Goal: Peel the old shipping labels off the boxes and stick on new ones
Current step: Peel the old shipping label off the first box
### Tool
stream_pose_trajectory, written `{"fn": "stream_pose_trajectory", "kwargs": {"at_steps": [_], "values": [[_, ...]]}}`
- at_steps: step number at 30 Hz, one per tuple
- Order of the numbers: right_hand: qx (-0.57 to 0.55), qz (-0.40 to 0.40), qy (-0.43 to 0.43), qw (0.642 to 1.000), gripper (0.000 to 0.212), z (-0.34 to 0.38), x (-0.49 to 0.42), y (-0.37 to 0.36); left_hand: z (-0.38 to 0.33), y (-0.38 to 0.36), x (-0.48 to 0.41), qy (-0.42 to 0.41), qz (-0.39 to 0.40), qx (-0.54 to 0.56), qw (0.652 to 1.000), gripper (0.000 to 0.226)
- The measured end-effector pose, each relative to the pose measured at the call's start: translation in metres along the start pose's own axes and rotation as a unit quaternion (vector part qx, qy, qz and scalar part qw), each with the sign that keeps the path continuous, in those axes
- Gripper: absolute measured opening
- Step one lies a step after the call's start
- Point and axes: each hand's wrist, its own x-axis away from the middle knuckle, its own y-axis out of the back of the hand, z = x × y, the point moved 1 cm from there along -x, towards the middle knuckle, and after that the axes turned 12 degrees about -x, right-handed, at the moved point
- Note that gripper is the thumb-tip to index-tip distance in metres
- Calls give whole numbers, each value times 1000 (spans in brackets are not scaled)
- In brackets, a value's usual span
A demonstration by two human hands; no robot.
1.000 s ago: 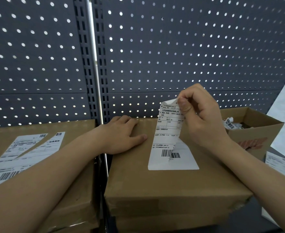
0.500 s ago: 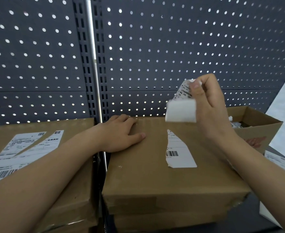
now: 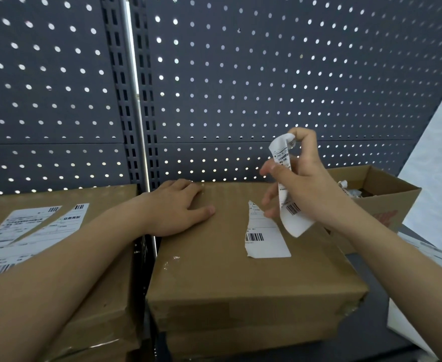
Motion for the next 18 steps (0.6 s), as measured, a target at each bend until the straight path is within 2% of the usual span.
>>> {"fn": "stream_pose_trajectory", "kwargs": {"at_steps": [4, 8, 11, 14, 18], "values": [[49, -17, 58, 997, 19, -2, 1, 6, 0, -1, 0, 0, 0, 5, 1000, 73], [65, -27, 60, 996, 13, -5, 2, 8, 0, -1, 0, 1, 2, 10, 1000, 73], [117, -39, 74, 990, 29, -6, 6, 2, 1, -2, -1, 0, 2, 8, 1000, 74], [142, -86, 94, 982, 45, -8, 9, -1, 3, -3, -2, -1, 2, 10, 1000, 75], [204, -125, 99, 966, 37, -12, 6, -1, 3, -4, -3, -6, 0, 19, 1000, 74]]}}
